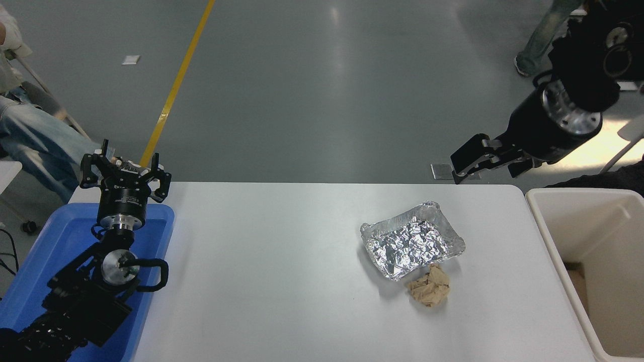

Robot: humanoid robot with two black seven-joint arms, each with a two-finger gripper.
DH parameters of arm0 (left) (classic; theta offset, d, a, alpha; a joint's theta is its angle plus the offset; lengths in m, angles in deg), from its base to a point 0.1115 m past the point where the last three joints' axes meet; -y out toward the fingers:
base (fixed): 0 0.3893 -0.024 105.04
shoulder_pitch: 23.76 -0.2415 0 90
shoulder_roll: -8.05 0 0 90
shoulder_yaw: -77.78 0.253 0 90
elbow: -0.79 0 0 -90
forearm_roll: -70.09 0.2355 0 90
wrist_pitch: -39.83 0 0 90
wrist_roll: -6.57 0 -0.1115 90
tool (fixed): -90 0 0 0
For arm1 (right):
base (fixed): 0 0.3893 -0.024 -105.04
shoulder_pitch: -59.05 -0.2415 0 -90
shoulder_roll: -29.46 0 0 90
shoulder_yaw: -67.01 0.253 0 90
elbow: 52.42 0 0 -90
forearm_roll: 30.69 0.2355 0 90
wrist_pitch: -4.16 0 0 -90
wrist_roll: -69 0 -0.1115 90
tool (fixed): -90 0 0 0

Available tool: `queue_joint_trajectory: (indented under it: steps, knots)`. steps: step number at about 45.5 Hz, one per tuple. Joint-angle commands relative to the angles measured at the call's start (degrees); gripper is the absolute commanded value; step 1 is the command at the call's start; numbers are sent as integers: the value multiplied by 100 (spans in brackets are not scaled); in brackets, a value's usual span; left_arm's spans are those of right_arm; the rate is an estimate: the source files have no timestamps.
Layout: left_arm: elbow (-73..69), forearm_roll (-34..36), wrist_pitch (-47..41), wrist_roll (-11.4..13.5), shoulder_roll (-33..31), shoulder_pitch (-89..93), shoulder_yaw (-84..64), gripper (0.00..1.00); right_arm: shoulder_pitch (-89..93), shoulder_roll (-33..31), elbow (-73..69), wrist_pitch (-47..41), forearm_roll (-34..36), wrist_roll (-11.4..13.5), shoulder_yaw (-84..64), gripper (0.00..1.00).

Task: Pick up foil plate and place in dustbin

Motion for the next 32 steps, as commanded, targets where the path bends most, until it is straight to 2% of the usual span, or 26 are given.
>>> queue_joint_trajectory:
  steps: [1,10,17,25,32]
  knots:
    - [0,3,0,0,0,-2,2,99,1813,619,1302,1764,-37,0,93,100]
    - [0,3,0,0,0,7,2,99,3263,848,2392,2142,-72,0,453,100]
    - [0,3,0,0,0,7,2,99,4186,874,2937,2449,-432,0,735,100]
    - [0,3,0,0,0,7,2,99,5206,1173,3623,3056,-626,-9,1095,100]
    - [0,-6,0,0,0,-2,2,99,5716,1402,4124,3188,-687,-9,1245,100]
